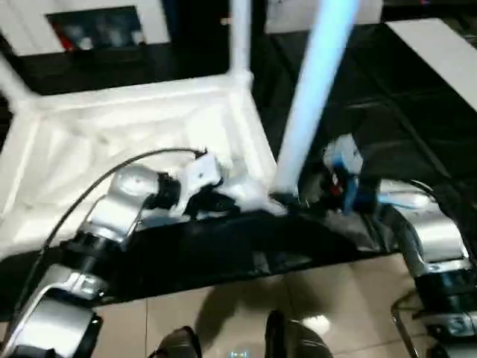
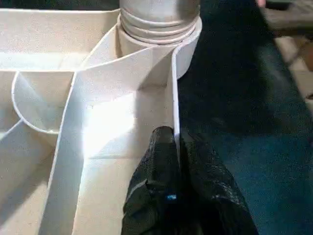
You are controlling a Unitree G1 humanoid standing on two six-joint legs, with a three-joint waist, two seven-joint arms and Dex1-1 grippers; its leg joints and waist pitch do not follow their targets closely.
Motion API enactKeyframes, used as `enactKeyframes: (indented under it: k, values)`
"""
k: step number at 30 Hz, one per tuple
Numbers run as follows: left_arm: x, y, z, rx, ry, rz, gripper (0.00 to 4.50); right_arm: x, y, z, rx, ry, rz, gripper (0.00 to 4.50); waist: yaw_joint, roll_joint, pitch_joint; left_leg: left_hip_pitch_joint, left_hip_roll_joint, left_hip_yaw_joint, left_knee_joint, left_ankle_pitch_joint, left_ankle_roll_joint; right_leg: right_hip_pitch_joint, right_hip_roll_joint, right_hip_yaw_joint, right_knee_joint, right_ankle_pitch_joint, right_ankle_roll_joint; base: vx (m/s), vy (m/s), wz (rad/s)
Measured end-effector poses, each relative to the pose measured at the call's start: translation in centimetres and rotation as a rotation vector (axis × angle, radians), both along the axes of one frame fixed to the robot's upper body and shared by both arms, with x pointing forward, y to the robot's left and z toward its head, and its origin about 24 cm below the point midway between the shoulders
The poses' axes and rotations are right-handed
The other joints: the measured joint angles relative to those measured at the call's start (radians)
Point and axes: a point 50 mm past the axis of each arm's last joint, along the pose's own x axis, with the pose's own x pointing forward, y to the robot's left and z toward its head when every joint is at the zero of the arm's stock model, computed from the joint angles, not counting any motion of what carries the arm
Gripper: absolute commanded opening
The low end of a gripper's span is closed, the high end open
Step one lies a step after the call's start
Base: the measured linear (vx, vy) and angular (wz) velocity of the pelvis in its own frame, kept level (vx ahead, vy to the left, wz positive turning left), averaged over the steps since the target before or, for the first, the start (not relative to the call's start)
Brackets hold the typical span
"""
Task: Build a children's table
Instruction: Rotate leg to tighten
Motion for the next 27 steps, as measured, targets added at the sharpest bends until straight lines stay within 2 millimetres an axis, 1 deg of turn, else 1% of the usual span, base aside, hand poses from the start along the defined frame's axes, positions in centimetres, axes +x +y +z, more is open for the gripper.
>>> enactKeyframes:
  k: [2,4,6,7,8,10,12,13,15,16,17,19,22,27]
  values:
    - [-0.3,0.0,-0.1,0.003,0.013,-0.046,0.00,-0.2,-0.4,-0.4,-0.009,0.035,0.069,3.98,0.011,-0.001,0.000,0.000,0.000,0.000,0.000,0.000,0.000,0.000,0.000,0.000,0.000,0.000,0.000,0.000,0.000,0.00]
    - [-0.5,0.3,-0.1,0.012,0.018,-0.087,0.00,-0.1,-0.5,-0.4,-0.017,0.066,0.133,3.71,0.015,-0.001,0.001,0.000,0.000,0.000,0.000,0.000,0.000,0.000,0.000,0.000,0.001,0.000,0.000,0.000,0.000,0.00]
    - [-0.7,0.5,-0.2,0.024,0.024,-0.125,0.00,0.0,-0.9,-0.2,-0.021,0.077,0.181,3.63,0.022,-0.002,0.001,0.000,0.001,0.000,0.001,0.000,0.000,0.000,0.000,0.000,0.002,0.000,0.000,0.000,0.000,0.00]
    - [-0.8,0.6,-0.2,0.027,0.024,-0.141,0.00,0.0,-1.0,0.0,-0.028,0.078,0.198,3.45,0.024,-0.002,0.001,0.000,0.000,0.000,0.001,0.000,0.000,0.000,0.000,0.000,0.002,0.000,0.000,0.000,0.000,0.00]
    - [-0.9,0.6,-0.3,0.032,0.029,-0.162,0.00,0.1,-1.1,0.1,-0.035,0.086,0.223,3.45,0.026,-0.002,0.001,0.000,0.001,0.000,0.002,0.000,0.000,0.000,0.000,0.000,0.003,0.000,0.000,0.000,0.000,0.00]
    - [-1.0,0.6,-0.3,0.041,0.032,-0.192,0.00,0.1,-1.1,0.0,-0.046,0.103,0.265,3.27,0.030,-0.003,0.001,0.001,0.001,0.000,0.002,0.000,0.000,0.000,0.000,0.000,0.003,0.000,0.000,0.000,0.000,0.00]
    - [-1.0,0.5,-0.2,0.050,0.037,-0.218,0.00,0.2,-1.0,-0.2,-0.057,0.132,0.310,3.19,0.032,-0.005,0.001,0.000,0.001,0.000,0.003,0.000,0.000,0.000,0.000,0.000,0.003,0.000,-0.001,0.000,0.000,0.00]
    - [-0.9,0.5,-0.2,0.052,0.040,-0.224,0.00,0.2,-1.1,-0.2,-0.060,0.138,0.321,2.99,0.033,-0.005,0.001,0.000,0.001,0.000,0.003,0.000,0.000,0.000,0.000,0.000,0.003,0.000,-0.001,0.000,0.000,0.00]
    - [-0.9,0.6,-0.1,0.055,0.041,-0.231,0.00,0.2,-1.2,-0.5,-0.063,0.155,0.338,2.85,0.034,-0.007,0.002,0.000,0.001,0.000,0.003,0.000,0.000,0.000,0.000,0.000,0.003,0.000,-0.001,0.000,0.000,0.00]
    - [-0.9,0.6,-0.1,0.057,0.042,-0.233,0.00,0.1,-1.3,-0.6,-0.065,0.164,0.345,2.85,0.034,-0.008,0.002,0.000,0.001,0.000,0.003,0.000,0.000,0.000,0.000,0.000,0.003,0.000,-0.001,0.000,0.000,0.00]
    - [-0.8,0.6,-0.1,0.058,0.043,-0.236,0.00,0.1,-1.3,-0.7,-0.067,0.174,0.357,2.63,0.034,-0.008,0.003,0.000,0.001,0.000,0.003,0.000,0.000,0.000,0.000,0.000,0.003,0.000,-0.001,0.000,0.000,0.00]
    - [-0.8,0.6,0.0,0.060,0.043,-0.239,0.00,0.3,-1.3,-0.7,-0.067,0.182,0.368,2.54,0.034,-0.009,0.003,0.000,0.001,0.000,0.003,0.000,0.000,0.000,0.000,0.000,0.003,0.000,-0.001,0.000,0.000,0.00]
    - [-0.7,0.6,0.0,0.061,0.039,-0.247,0.00,0.4,-1.2,-0.5,-0.078,0.181,0.384,2.20,0.035,-0.009,0.004,0.000,0.001,0.000,0.003,0.000,0.000,0.000,0.000,0.000,0.003,0.000,-0.001,0.000,0.000,0.00]
    - [-0.6,0.8,0.1,0.065,0.039,-0.257,0.00,0.5,-0.9,-0.4,-0.086,0.177,0.405,2.05,0.039,-0.010,0.004,0.000,0.001,0.000,0.003,0.000,0.000,0.000,0.000,0.000,0.003,0.000,-0.001,0.000,0.000,0.00]
